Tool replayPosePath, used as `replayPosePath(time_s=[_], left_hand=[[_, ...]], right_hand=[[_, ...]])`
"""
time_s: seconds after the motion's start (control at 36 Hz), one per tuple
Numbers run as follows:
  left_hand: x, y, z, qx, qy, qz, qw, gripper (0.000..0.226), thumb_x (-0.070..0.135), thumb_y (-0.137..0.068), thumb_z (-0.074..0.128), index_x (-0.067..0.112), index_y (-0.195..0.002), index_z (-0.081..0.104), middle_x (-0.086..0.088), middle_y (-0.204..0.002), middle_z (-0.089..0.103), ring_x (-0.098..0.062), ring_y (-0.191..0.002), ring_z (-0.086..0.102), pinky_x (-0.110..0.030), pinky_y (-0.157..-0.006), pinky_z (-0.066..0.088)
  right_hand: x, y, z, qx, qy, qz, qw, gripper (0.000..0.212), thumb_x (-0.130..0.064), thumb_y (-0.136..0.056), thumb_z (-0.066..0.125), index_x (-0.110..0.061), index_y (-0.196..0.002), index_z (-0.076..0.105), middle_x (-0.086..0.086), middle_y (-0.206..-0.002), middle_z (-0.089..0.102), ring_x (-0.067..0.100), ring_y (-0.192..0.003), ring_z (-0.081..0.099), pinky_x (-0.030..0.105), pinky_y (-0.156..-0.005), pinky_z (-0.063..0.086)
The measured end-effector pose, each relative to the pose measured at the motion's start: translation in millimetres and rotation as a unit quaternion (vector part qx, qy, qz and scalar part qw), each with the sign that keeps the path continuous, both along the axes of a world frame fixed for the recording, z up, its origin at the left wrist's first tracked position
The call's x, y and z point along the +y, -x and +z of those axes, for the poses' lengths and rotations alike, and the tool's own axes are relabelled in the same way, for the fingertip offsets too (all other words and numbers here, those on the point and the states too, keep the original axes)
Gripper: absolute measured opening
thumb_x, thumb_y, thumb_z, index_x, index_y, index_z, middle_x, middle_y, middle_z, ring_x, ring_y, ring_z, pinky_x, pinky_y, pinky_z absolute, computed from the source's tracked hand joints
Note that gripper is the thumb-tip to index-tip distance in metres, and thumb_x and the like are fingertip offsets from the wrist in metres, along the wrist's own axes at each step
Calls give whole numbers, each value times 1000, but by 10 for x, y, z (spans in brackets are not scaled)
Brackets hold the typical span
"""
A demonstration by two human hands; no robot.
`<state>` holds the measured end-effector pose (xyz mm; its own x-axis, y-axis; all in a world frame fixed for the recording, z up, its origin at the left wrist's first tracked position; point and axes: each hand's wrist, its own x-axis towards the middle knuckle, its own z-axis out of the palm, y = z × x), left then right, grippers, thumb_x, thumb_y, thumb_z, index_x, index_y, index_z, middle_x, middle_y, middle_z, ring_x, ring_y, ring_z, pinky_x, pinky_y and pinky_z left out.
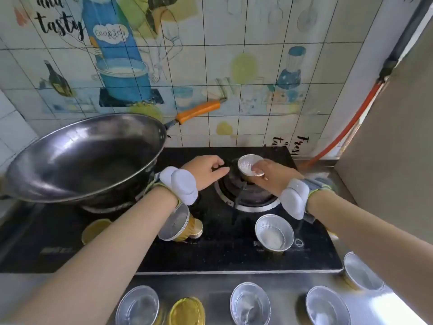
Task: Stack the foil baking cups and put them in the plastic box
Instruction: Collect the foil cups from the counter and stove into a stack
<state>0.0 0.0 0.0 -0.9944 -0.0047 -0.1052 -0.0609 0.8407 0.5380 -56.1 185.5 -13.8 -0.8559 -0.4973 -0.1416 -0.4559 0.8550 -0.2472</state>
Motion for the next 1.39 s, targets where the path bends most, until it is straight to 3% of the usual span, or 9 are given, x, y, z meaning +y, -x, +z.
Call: replayPosePath(time_s=[0.22, 0.56, 0.75, 0.89, 1.03, 1.11, 1.17, 1.25, 1.39], left_hand=[[72, 141, -196, -23, -10, 9, 1000, 45, 37, -96, 43, 12, -134, 48, -5, -132, 55, -20, -118, 53, -24, -91, 38], [112, 249, -363, -35, -43, 18, 998, 43, 35, -97, 43, 11, -132, 49, -6, -130, 57, -20, -117, 54, -22, -89, 37], [140, 310, -390, -17, -148, 65, 987, 50, 36, -97, 42, 11, -140, 37, -6, -135, 52, -22, -124, 49, -25, -96, 36], [216, 397, -362, -43, -370, 154, 915, 61, 37, -95, 46, 8, -145, 26, -13, -142, 43, -27, -129, 45, -34, -99, 43], [270, 396, -312, -81, -555, 171, 810, 56, 45, -92, 46, 14, -138, 35, -16, -139, 44, -32, -128, 46, -44, -104, 42], [291, 371, -290, -108, -635, 138, 752, 40, 45, -92, 47, 20, -123, 42, -16, -133, 48, -34, -125, 49, -47, -95, 48], [298, 365, -294, -113, -671, 121, 723, 37, 44, -91, 50, 20, -118, 48, -17, -132, 51, -34, -123, 51, -47, -91, 50], [356, 337, -278, -113, -687, 106, 710, 28, 41, -90, 53, 20, -108, 53, -14, -119, 57, -29, -117, 56, -44, -89, 53], [481, 370, -301, -111, -648, 90, 748, 21, 37, -90, 54, 19, -101, 56, -12, -110, 59, -25, -110, 58, -42, -94, 50]], right_hand=[[-1, 222, -214, -16, -50, -13, 999, 48, -28, -95, 42, -18, -140, 31, 5, -147, 35, 32, -122, 49, 44, -95, 47], [-90, 411, -419, -14, -54, -28, 998, 47, -10, -91, 44, -21, -137, 40, 11, -138, 48, 32, -120, 53, 38, -101, 45], [-19, 352, -392, 50, 101, -31, 993, 31, -9, -92, 45, -12, -119, 59, 13, -123, 61, 33, -109, 59, 41, -93, 48], [2, 247, -290, 42, 205, -9, 978, 28, -9, -91, 50, -6, -117, 61, 13, -112, 67, 27, -103, 63, 25, -87, 43], [-33, 152, -145, -6, 287, -8, 958, 23, -11, -91, 51, -9, -112, 62, 4, -93, 68, 3, -73, 60, 1, -67, 42], [-27, 88, -77, -52, 329, 3, 943, 21, -11, -92, 50, -12, -109, 62, -2, -87, 66, -6, -70, 61, 5, -70, 48], [-24, 47, -60, -63, 333, 8, 941, 20, -12, -92, 49, -14, -107, 62, 1, -86, 68, 4, -78, 65, 14, -73, 51], [31, -8, -33, -61, 325, 7, 944, 22, -12, -93, 49, -12, -110, 61, 3, -91, 69, 15, -86, 66, 15, -74, 51], [168, -85, -48, -110, 312, 2, 944, 28, -16, -96, 43, -11, -121, 55, -11, -85, 60, -4, -75, 58, 0, -66, 45]])
